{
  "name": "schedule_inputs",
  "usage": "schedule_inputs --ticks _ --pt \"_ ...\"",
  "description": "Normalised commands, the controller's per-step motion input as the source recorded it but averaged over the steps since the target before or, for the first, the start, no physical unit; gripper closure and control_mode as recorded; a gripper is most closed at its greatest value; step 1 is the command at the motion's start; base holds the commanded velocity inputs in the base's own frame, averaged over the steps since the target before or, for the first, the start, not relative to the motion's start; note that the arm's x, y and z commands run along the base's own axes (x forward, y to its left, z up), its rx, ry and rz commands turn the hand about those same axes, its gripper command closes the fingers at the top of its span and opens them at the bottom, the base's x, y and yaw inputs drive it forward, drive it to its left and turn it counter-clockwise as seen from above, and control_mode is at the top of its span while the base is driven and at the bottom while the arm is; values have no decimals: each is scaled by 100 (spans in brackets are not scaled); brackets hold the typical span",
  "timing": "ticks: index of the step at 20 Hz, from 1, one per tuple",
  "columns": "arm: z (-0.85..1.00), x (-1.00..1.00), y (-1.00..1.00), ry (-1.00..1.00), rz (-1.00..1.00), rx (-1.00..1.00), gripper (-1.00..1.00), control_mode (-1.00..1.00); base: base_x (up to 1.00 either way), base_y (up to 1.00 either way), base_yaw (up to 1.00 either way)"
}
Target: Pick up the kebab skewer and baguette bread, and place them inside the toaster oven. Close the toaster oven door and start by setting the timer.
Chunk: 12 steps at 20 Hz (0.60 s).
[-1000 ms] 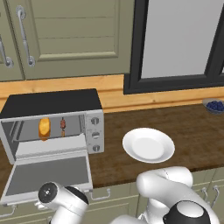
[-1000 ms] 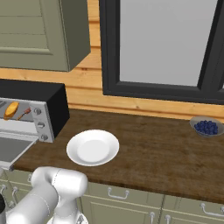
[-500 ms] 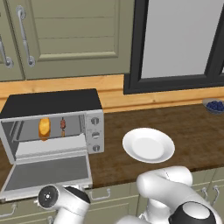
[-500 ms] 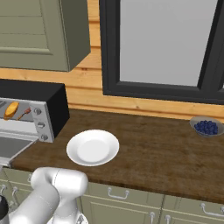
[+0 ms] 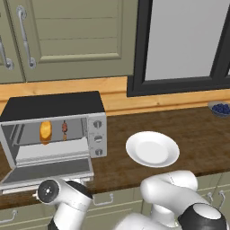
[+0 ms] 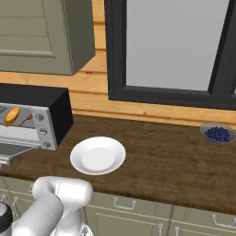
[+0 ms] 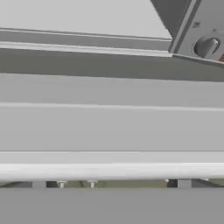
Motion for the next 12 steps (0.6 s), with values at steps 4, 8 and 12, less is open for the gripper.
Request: schedule_inputs --ticks 4,8,12 --pt "60 100 -35 0 0 0 -100 -100 0 0 0" --pt "47 100 -37 3 0 0 -100 -100 0 0 0" --pt "41 98 -32 6 0 0 -100 -100 0 0 0"
